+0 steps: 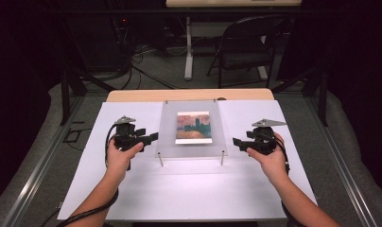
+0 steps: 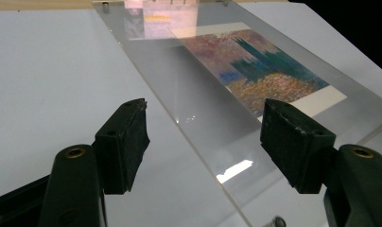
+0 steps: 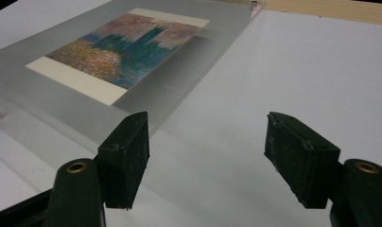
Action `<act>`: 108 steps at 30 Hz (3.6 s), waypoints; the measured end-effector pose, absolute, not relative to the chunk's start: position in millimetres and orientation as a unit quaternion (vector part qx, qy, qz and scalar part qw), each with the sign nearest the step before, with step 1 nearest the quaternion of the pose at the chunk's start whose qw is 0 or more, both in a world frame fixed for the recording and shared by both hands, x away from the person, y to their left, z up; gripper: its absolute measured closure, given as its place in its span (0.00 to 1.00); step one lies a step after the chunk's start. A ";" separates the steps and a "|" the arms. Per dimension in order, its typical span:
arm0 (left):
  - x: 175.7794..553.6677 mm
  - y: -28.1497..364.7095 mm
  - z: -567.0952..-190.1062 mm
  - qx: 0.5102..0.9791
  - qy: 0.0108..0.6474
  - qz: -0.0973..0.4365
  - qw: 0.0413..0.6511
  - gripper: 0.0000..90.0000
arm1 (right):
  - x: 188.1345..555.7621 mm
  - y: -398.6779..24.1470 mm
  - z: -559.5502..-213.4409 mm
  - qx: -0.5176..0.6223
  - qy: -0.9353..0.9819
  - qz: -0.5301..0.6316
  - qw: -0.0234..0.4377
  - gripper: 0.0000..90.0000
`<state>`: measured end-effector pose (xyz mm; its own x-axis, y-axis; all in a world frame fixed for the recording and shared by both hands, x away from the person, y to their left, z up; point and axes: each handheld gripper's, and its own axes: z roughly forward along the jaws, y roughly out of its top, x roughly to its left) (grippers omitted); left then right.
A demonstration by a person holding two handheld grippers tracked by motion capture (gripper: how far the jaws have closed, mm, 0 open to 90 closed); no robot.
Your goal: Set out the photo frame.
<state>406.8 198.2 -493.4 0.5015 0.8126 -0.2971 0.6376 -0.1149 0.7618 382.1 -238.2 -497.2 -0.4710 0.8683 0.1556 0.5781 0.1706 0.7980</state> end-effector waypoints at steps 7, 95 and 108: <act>430.8 184.6 -496.4 0.744 0.495 0.095 0.439 0.36 | 410.7 -231.6 -495.8 0.491 0.744 0.417 0.178 0.35; 513.3 158.4 -549.8 0.703 0.570 0.004 0.425 0.27 | 512.2 -176.6 -543.1 0.564 0.707 0.422 0.060 0.32; 513.2 158.6 -550.0 0.703 0.569 0.003 0.426 0.27 | 512.3 -177.1 -546.1 0.573 0.696 0.430 0.036 0.32</act>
